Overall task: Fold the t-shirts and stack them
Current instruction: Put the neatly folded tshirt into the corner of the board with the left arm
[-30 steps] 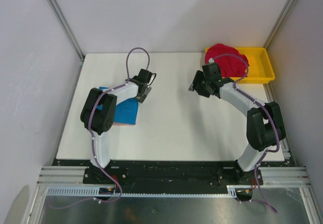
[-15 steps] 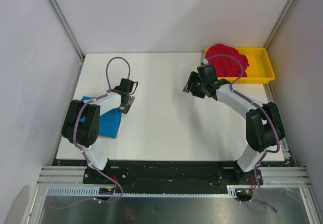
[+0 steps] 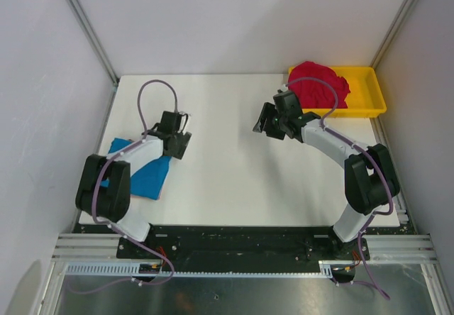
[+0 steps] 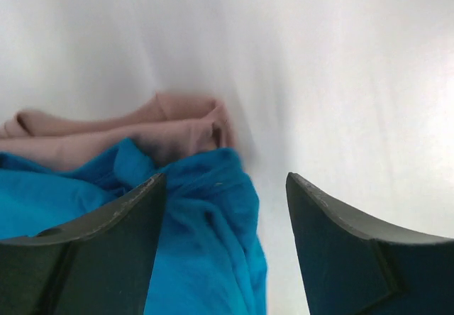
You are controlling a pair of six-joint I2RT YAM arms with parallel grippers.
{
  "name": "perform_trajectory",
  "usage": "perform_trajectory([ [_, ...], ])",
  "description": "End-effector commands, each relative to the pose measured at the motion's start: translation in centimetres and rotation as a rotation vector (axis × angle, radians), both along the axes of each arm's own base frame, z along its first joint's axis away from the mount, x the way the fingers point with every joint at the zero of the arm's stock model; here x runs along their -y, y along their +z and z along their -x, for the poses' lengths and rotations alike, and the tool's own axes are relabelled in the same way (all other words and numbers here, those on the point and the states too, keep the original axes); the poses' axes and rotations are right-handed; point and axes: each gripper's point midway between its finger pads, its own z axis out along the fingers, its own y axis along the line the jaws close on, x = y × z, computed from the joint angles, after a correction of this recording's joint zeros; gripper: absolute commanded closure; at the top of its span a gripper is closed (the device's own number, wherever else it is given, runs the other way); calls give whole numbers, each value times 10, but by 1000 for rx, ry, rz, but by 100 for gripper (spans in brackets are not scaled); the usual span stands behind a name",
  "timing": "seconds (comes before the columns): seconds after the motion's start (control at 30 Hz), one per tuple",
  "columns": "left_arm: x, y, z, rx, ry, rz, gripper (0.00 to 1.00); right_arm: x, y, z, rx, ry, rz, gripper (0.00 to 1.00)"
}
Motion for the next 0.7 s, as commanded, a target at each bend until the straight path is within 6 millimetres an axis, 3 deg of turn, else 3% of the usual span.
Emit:
perform_trajectory([
  [0.0, 52, 74, -38, 262, -93, 288, 26, 3, 15, -6, 48, -13, -10, 39],
  [0.13, 45, 101, -38, 353, 3, 320, 24, 6, 15, -7, 49, -21, -8, 39],
  [0.3, 18, 122, -13, 438, 235, 354, 30, 4, 14, -6, 44, -20, -9, 39],
  [0.5, 13, 99, 21, 329, 421, 413, 49, -1, 14, -4, 45, -13, -12, 39],
  [0.67, -3, 70, 31, 279, 560, 368, 59, -1, 12, -2, 36, -11, -4, 39],
])
